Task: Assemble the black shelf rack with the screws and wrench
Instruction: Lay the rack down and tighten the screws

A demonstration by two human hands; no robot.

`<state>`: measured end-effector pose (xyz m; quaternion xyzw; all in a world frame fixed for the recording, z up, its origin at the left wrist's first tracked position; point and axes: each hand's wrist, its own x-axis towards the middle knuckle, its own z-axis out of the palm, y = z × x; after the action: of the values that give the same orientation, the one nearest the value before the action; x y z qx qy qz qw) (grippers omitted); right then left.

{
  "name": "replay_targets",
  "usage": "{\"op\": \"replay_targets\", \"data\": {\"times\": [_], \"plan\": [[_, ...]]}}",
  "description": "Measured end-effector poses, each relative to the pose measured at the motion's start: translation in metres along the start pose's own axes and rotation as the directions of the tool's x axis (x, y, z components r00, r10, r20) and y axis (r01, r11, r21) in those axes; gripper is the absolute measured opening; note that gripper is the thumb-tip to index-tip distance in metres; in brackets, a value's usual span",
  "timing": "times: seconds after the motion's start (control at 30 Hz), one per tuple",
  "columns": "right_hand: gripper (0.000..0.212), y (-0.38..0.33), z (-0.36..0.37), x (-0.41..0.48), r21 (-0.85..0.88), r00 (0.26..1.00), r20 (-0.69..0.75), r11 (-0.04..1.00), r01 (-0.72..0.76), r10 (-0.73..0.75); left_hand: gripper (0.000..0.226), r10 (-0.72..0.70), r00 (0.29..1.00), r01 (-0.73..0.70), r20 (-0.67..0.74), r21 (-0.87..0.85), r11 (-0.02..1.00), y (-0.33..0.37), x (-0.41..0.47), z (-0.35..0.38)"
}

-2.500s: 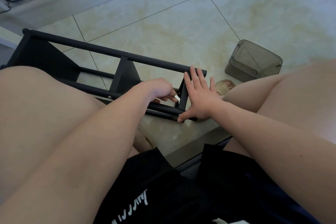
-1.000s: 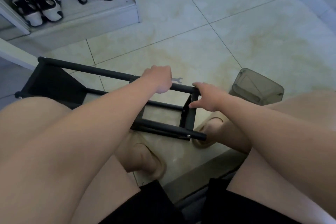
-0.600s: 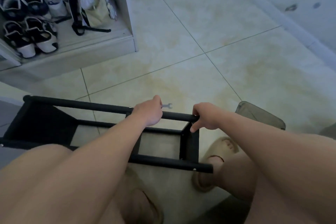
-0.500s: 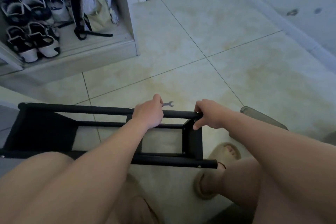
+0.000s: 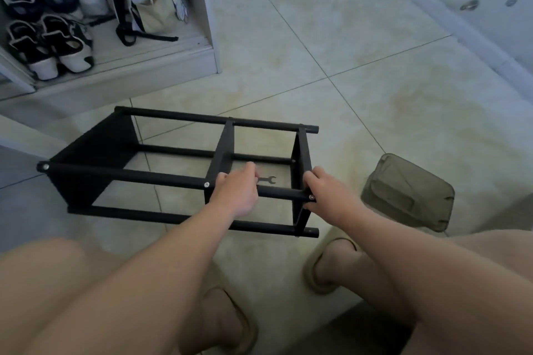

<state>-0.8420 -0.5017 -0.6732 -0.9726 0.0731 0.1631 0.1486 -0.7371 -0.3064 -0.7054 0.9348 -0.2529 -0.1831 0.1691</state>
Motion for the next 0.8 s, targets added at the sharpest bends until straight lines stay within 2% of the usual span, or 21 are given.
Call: {"op": "replay_targets", "data": {"times": [0.17, 0.33, 0.6, 0.67, 0.8], "plan": [[0.027, 0.007, 0.04, 0.003, -0.023, 1.0, -0.001, 1.0, 0.011, -0.011, 0.014, -0.115, 0.991, 0.116, 0.074, -0.008, 0.993, -0.007, -0.004, 0.03], [0.025, 0.015, 0.06, 0.033, 0.037, 1.0, -0.01, 0.999, -0.012, 0.013, 0.013, -0.205, 0.978, 0.206, 0.047, -0.027, 0.978, -0.02, 0.017, 0.052], [0.022, 0.021, 0.078, 0.073, 0.103, 0.999, 0.003, 0.993, 0.05, -0.05, 0.012, -0.3, 0.953, 0.302, 0.039, -0.045, 0.952, -0.042, 0.043, 0.068], [0.022, 0.021, 0.076, 0.077, 0.091, 0.999, 0.012, 0.995, 0.041, -0.043, 0.012, -0.326, 0.942, 0.329, 0.077, -0.035, 0.944, -0.04, 0.047, 0.063], [0.034, 0.018, 0.055, 0.077, 0.023, 0.997, 0.075, 0.999, 0.027, -0.029, 0.019, -0.376, 0.894, 0.371, 0.244, 0.068, 0.926, -0.026, 0.05, 0.037]]}}
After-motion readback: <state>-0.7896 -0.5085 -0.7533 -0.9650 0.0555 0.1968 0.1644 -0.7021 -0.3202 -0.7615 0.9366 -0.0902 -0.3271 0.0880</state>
